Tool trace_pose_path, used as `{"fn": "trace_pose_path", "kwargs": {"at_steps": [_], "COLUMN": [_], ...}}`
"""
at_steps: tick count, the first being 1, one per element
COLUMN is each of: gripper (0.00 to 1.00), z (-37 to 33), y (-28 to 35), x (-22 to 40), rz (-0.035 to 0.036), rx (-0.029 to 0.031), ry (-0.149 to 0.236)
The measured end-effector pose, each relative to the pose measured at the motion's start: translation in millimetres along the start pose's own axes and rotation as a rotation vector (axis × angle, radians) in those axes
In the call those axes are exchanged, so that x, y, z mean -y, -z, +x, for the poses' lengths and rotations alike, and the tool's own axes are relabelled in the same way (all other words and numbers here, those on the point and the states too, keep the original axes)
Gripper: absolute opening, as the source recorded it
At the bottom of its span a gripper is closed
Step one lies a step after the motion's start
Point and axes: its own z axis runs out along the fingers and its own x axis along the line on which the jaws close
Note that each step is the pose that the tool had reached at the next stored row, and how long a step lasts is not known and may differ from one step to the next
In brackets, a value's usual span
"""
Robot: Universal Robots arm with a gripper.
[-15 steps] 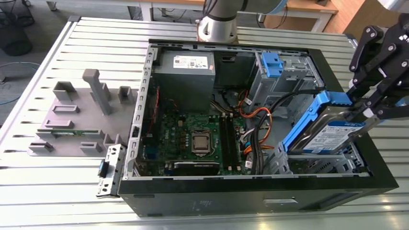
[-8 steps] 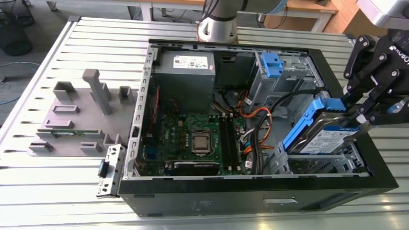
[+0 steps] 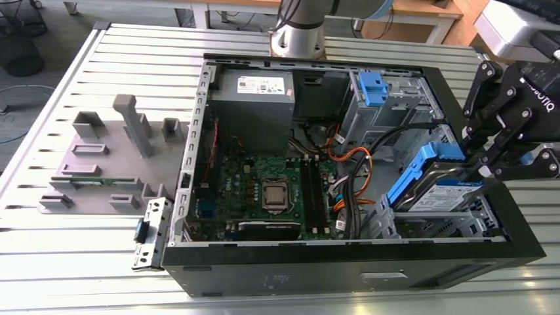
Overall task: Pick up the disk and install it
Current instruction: 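Insert the disk into the insertion slot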
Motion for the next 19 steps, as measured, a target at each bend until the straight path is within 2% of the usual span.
{"fn": "trace_pose_path", "kwargs": {"at_steps": [19], "gripper": [0.35], "z": [0.7], "y": [-34.7], "x": [0.8], "rz": [0.0005], "rx": [-0.01], "ry": [0.0]}}
